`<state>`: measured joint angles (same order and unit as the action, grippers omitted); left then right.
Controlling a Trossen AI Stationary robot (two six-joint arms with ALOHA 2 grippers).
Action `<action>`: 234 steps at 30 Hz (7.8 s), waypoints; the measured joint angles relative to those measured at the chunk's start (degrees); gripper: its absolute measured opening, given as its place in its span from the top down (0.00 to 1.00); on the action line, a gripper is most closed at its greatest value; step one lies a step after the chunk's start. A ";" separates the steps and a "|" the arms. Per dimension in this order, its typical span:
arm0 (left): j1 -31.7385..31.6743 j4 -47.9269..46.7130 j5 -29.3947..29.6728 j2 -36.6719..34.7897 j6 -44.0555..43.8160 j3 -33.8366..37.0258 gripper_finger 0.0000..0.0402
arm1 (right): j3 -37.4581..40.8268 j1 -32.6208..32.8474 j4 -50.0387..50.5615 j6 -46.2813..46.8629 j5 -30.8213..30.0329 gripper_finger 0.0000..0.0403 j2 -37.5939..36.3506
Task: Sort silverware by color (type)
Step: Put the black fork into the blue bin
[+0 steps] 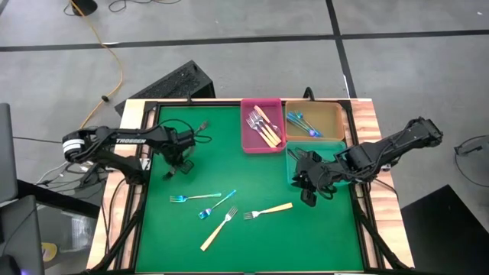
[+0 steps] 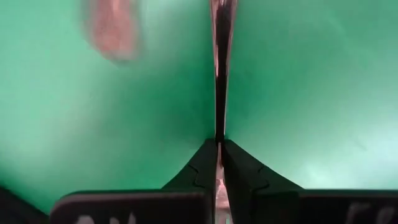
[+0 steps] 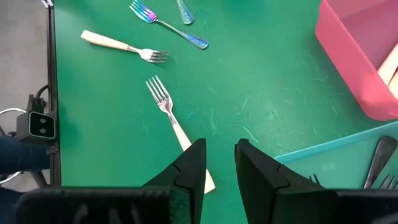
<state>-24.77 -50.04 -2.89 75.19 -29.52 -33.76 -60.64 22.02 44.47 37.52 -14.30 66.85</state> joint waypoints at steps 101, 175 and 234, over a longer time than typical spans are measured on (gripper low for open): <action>28.27 60.52 74.44 -8.46 70.63 -23.58 1.00 | -54.59 -22.35 -20.04 -80.87 -4.85 0.73 27.11; 12.14 81.48 -11.63 -6.53 39.54 -23.62 1.00 | -57.20 -19.56 -11.85 -56.54 0.81 0.44 30.01; 13.83 83.61 -14.43 -6.33 36.77 -23.50 1.00 | -57.22 -24.04 -5.94 -45.94 5.74 0.81 29.99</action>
<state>-10.94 33.57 -17.32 68.86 7.25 -57.26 -117.86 -2.02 38.53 -8.42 -8.56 96.84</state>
